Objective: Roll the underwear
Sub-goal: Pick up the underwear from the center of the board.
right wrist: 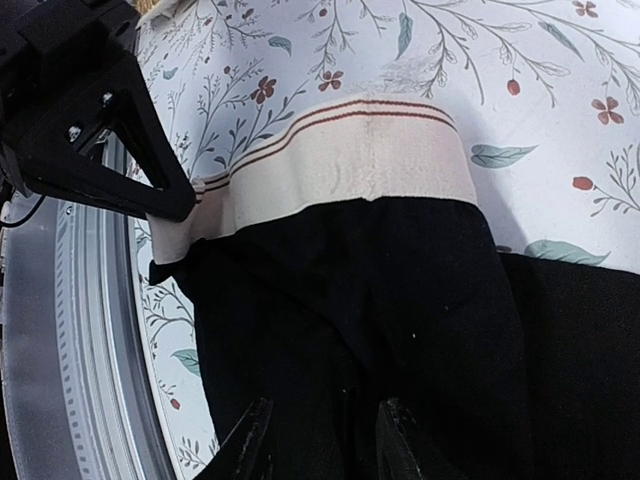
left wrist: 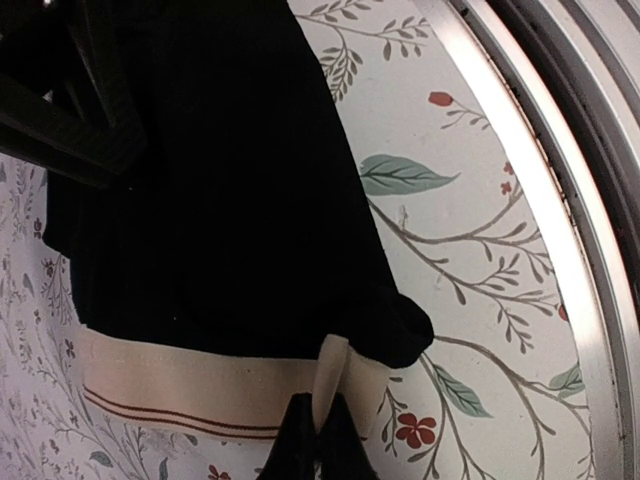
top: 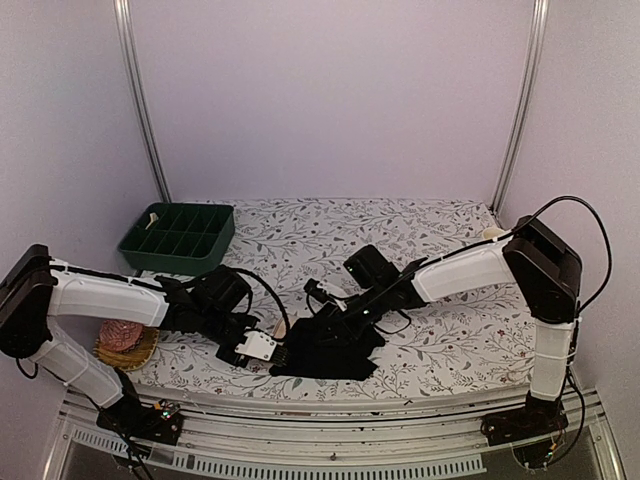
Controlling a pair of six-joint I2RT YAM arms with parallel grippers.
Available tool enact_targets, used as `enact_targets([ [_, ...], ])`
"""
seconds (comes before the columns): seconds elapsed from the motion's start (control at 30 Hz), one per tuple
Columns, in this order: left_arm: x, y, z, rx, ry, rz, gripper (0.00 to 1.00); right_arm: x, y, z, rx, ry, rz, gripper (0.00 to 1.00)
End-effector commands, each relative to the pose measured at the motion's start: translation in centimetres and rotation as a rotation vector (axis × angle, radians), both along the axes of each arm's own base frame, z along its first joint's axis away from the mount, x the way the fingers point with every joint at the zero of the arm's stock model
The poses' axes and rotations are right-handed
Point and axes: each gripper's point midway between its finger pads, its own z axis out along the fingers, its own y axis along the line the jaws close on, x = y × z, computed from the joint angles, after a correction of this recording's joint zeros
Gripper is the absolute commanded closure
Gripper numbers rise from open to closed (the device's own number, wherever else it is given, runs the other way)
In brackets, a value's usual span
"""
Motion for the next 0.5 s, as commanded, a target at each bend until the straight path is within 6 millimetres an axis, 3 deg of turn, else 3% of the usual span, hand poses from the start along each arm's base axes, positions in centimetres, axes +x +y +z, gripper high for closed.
enact_targets([
  [0.0,0.0,-0.7,0.3,-0.017,0.005,-0.007,1.0,0.0,-0.6,-2.5,-0.079,0.019,-0.015,0.65],
  [0.2,0.0,-0.7,0.1,-0.013,0.01,-0.005,1.0,0.7,0.7,-1.5,-0.043,-0.007,-0.002,0.76],
  [0.47,0.2,-0.6,-0.2,-0.004,0.012,0.005,1.0,0.6,1.2,1.6,0.028,-0.107,0.03,0.76],
])
